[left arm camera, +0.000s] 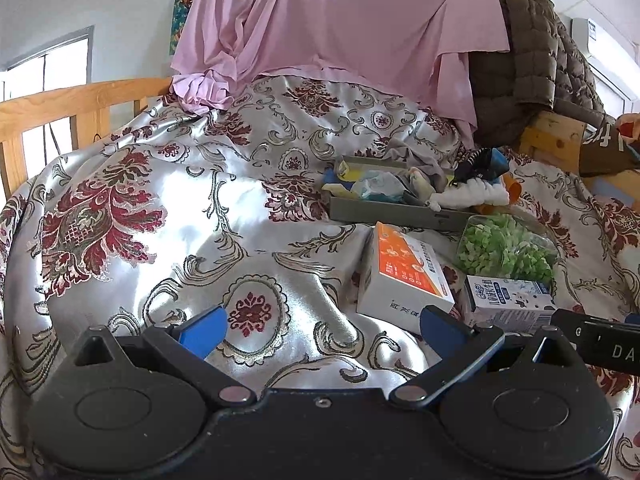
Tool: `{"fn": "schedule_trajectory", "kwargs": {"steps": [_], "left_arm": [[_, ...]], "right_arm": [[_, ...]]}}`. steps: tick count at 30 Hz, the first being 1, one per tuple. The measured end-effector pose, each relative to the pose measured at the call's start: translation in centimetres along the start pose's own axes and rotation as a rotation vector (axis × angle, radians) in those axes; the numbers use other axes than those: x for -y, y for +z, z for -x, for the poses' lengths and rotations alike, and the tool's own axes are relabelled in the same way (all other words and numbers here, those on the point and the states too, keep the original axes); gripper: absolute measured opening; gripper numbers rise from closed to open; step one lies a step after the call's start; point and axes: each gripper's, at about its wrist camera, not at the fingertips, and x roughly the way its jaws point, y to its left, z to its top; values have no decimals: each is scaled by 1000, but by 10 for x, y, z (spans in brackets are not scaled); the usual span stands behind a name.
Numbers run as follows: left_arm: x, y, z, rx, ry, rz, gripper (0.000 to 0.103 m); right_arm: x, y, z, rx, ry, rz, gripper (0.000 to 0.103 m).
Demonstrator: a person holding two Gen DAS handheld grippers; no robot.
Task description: Organize soft objects
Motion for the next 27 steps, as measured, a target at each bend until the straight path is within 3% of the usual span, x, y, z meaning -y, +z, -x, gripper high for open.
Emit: {"fn": "schedule_trajectory", "kwargs": {"steps": [27], "left_arm": [[-1,0,-1,-8,16,-6,102]], "right_arm": [[0,1,0,-2,0,0,103]]}}
